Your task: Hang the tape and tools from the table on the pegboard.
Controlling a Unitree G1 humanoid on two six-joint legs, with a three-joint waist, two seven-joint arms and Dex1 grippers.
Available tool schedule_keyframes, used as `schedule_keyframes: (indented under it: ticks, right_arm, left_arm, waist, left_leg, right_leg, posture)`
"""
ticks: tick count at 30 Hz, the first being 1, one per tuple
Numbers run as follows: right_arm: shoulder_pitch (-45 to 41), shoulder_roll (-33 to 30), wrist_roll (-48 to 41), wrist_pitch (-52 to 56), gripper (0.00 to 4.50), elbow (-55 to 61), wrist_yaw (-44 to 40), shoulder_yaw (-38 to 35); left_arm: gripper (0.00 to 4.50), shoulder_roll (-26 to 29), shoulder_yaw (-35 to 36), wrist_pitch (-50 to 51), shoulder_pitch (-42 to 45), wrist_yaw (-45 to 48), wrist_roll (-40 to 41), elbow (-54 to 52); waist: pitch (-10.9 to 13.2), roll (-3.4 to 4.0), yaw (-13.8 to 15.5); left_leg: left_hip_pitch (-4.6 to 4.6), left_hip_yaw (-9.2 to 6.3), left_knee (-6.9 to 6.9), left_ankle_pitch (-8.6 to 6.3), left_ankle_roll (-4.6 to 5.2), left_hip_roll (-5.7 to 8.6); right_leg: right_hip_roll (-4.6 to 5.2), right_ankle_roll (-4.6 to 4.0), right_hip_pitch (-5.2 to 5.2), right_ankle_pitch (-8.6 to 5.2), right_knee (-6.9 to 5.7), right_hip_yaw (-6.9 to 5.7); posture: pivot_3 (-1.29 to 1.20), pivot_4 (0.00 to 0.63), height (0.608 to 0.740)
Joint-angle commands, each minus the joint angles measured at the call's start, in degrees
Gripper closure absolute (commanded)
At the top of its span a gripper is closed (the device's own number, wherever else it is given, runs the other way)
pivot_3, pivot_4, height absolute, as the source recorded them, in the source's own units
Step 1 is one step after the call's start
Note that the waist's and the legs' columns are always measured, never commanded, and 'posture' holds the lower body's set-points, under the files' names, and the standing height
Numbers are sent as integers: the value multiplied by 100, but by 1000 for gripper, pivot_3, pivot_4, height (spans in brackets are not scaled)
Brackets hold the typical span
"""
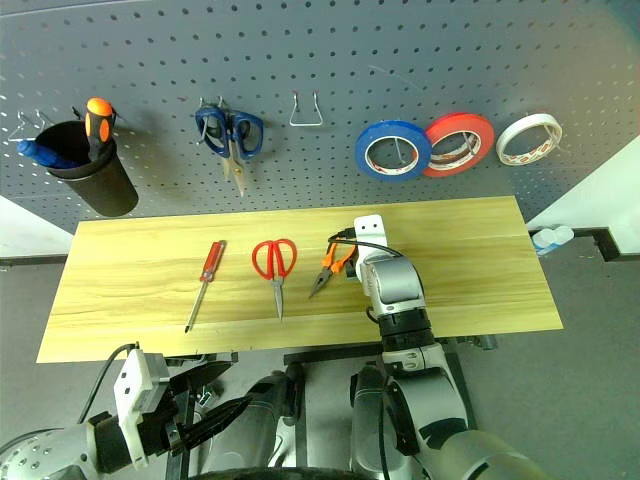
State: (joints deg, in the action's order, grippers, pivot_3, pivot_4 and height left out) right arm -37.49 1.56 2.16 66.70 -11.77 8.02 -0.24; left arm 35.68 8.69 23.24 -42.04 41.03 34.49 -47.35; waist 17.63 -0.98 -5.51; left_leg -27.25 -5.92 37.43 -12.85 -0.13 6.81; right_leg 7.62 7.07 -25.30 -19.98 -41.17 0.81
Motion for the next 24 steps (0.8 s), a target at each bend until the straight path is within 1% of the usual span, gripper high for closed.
schedule_keyframes:
  ticks: [1, 6, 11, 16, 21, 24]
  right_arm:
    - [-100, 88, -11, -188, 23, 21, -103, 144]
    - [-137, 116, -14, -255, 23, -20, -169, 197]
    - [-90, 14, 23, -205, 23, 29, -219, 225]
    - [17, -112, 61, -89, 23, 174, -294, 350]
    - [160, -270, 85, 189, 23, 544, -424, 480]
    - [320, -386, 82, 689, 23, 1150, -530, 661]
  left_arm:
    - [991, -26, 5, -15, -113, -6, 71, -182]
    - [991, -54, -27, -31, -97, -25, 37, -160]
    - [991, -99, -140, -56, -12, -48, -37, -82]
    - [991, -168, -258, -118, 207, -58, -131, 106]
    - [991, -260, -384, -129, 418, -96, -210, 210]
    - [991, -321, -476, -188, 473, -110, -281, 293]
  waist:
    - [2, 0, -1]
    - [2, 0, 1]
    - [2, 0, 5]
    - [0, -1, 4]
    - [-1, -3, 0]
    - [-4, -4, 2]
  left_leg:
    - [0, 0, 0, 0, 0, 0]
    - [0, 0, 0, 0, 0, 0]
    - [0, 0, 0, 0, -1, 0]
    - [0, 0, 1, 1, -2, 0]
    - [0, 0, 3, 2, -3, 1]
    - [0, 0, 4, 4, -6, 1]
  right_leg:
    - [0, 0, 0, 0, 0, 0]
    - [0, 0, -1, 0, -1, 0]
    - [0, 1, 0, 0, -1, 0]
    - [-1, 1, 0, 1, -4, -2]
    - [-2, 2, 0, 1, -6, -2]
    - [-2, 2, -1, 2, -8, -2]
  posture:
    - [-52, 371, 680]
    - [-52, 366, 680]
    - [-54, 353, 680]
    - [-67, 330, 680]
    - [-79, 315, 680]
    - [-91, 305, 680]
